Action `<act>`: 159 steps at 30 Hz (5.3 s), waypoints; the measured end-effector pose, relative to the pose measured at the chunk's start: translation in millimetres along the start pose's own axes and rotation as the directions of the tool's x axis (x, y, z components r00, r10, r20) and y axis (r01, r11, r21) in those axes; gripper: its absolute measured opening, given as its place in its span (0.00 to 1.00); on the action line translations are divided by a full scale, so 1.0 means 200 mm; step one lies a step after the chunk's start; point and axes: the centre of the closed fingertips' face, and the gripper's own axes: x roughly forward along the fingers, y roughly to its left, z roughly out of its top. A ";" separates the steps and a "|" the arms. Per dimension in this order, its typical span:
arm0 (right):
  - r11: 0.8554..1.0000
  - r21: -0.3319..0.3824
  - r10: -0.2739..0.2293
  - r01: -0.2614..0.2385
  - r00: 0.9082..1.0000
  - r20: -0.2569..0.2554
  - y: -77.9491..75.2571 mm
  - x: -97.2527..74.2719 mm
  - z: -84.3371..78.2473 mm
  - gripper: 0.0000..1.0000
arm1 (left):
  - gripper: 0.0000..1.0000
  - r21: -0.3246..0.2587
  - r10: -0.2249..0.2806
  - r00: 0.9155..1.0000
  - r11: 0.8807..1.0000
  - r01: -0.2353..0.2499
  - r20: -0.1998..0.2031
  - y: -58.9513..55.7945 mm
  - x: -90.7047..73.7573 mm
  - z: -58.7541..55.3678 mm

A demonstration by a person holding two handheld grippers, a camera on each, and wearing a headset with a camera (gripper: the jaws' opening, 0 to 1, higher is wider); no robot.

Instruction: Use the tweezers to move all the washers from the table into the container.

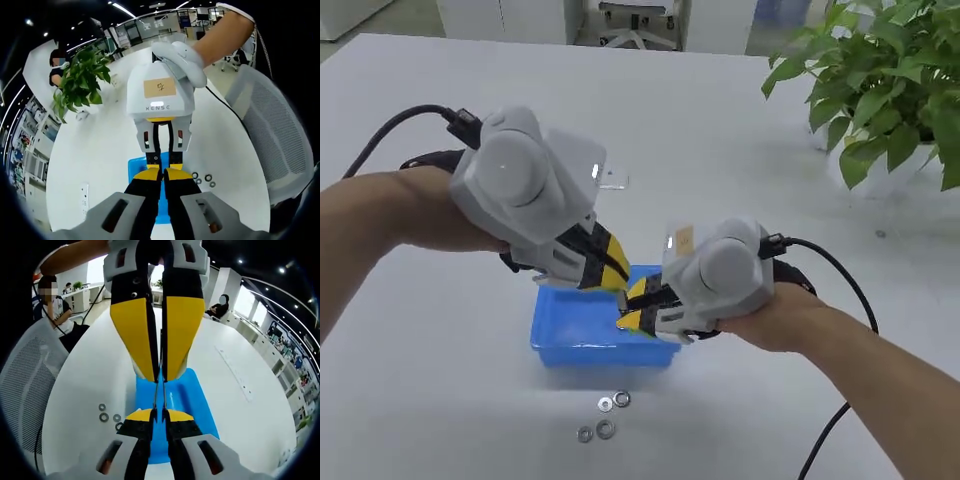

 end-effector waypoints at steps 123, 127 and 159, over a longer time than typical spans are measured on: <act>0.992 0.058 0.110 -0.109 0.994 -0.017 0.50 0.07 -0.05 0.10 | 0.06 -0.098 -0.069 0.997 0.993 0.066 -0.031 -0.45 0.10 -0.08; 0.993 0.058 0.106 -0.105 0.994 -0.012 0.49 0.05 -0.03 0.10 | 0.06 -0.094 -0.065 0.998 0.994 0.062 -0.027 -0.44 0.07 -0.06; 0.998 0.021 0.057 -0.056 0.998 -0.002 0.30 -0.03 0.09 0.10 | 0.06 -0.068 -0.006 1.000 0.998 0.006 -0.006 -0.26 -0.06 0.01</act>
